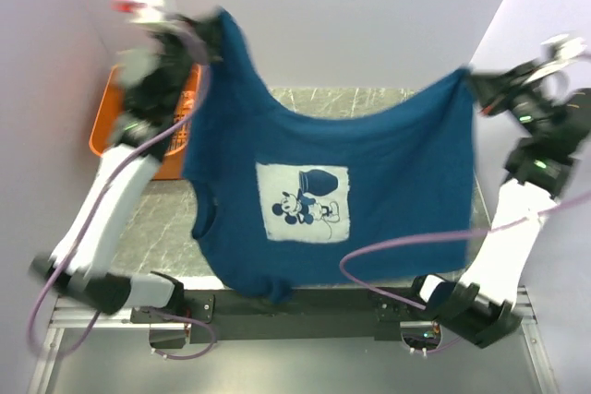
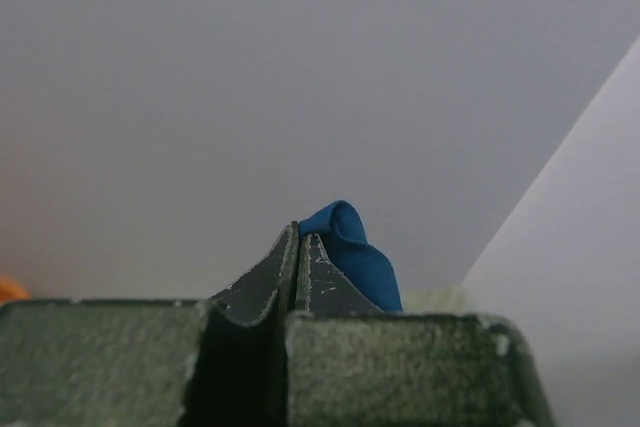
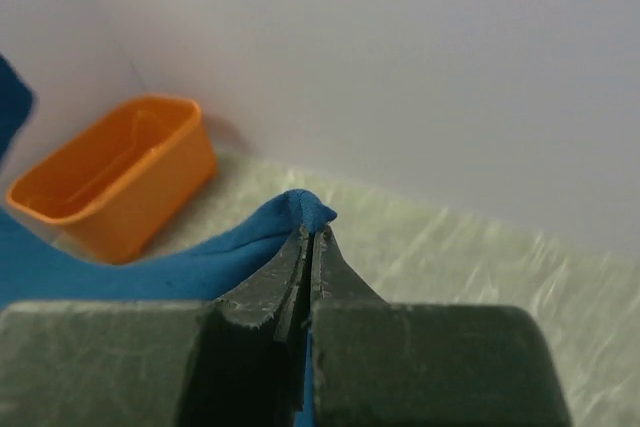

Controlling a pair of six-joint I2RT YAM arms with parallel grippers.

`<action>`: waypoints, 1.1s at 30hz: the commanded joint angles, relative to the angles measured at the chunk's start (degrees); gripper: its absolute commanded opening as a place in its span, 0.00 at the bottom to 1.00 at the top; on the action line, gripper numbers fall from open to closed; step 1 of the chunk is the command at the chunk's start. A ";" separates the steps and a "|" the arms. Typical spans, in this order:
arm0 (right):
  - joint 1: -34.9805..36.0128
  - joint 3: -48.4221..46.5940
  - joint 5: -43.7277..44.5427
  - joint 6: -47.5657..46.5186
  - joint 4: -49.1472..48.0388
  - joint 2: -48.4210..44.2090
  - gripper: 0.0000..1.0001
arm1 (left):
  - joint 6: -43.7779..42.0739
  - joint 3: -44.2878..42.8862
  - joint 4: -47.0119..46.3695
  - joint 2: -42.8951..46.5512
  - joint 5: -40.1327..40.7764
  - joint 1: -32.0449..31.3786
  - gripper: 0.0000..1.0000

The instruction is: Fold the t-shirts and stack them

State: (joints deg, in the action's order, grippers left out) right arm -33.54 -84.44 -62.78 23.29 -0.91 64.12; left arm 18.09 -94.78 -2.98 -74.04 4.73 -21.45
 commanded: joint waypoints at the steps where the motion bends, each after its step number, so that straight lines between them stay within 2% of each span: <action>1: 3.56 15.64 7.49 -16.43 6.11 1.96 0.00 | 4.05 5.48 -2.02 -6.54 -0.07 0.45 0.01; 3: 4.79 21.31 12.06 -15.12 -2.55 4.77 0.00 | 4.06 6.54 -2.99 -13.04 -0.86 0.71 0.01; 5: 6.02 25.20 15.74 -13.71 -6.99 11.01 0.00 | 4.59 5.41 -2.73 -21.12 -0.87 1.32 0.01; 7: 9.18 24.07 18.65 -16.08 -8.23 17.05 0.00 | 5.03 1.20 -0.46 -29.70 -0.34 1.85 0.00; 11: 14.55 21.00 25.42 -18.45 -10.70 24.99 0.00 | 8.27 -7.16 2.71 -41.15 -0.07 3.26 0.00; 15: 17.89 13.10 33.41 -17.58 -7.54 34.55 0.00 | 11.09 -14.00 2.89 -47.24 2.03 3.78 0.00; 19: 19.30 9.65 37.28 -16.26 -7.97 38.70 0.00 | 13.46 -21.83 8.77 -54.43 2.30 5.10 0.00; 21: 19.39 8.16 38.08 -15.73 -8.23 40.38 0.00 | 13.64 -25.53 10.63 -56.20 2.21 5.72 0.00; 24: 19.30 6.14 39.41 -15.47 -7.71 41.61 0.00 | 13.64 -26.33 10.02 -57.18 1.42 6.33 0.01; 31: 17.90 5.43 40.99 -14.24 -7.97 42.32 0.00 | 9.87 -23.79 3.43 -54.12 -3.49 6.60 0.01; 33: 16.15 6.74 38.37 -12.66 -9.02 41.09 0.00 | 9.51 -21.68 -0.34 -52.18 -5.87 6.34 0.01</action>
State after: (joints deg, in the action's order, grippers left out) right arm -14.90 -76.18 -23.75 8.60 -6.50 106.50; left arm 29.45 -117.80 4.14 -130.65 2.94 -14.79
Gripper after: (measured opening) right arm 0.009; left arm 0.013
